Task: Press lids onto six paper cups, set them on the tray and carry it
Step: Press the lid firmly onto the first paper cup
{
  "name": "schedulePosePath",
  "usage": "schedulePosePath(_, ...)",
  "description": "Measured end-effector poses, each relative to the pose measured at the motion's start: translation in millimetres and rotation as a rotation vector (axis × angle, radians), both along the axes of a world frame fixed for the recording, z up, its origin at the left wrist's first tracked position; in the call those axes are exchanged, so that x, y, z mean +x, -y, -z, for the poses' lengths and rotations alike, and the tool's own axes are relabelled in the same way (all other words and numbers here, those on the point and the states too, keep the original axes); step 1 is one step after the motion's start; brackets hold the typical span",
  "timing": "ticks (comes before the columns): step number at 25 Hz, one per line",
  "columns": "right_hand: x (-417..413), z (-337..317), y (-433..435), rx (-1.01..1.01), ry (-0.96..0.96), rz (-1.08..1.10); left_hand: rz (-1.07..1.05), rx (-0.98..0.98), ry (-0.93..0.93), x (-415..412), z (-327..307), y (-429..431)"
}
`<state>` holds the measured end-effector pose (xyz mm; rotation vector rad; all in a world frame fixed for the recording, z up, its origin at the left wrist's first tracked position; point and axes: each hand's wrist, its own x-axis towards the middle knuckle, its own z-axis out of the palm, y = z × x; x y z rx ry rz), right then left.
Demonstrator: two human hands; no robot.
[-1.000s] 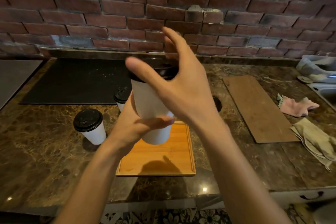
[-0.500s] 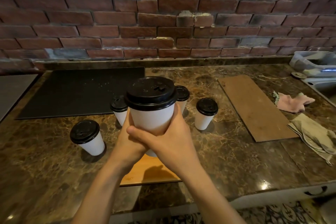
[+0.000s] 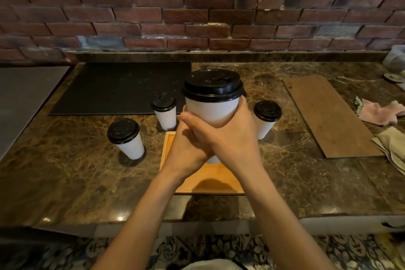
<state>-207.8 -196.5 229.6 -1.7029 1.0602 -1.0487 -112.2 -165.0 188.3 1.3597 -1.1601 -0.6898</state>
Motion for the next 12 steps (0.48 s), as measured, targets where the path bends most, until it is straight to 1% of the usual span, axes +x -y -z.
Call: schedulePosePath(12, -10, -9, 7, 0.008, -0.027, -0.059, 0.097, 0.017, -0.019, 11, -3, 2)
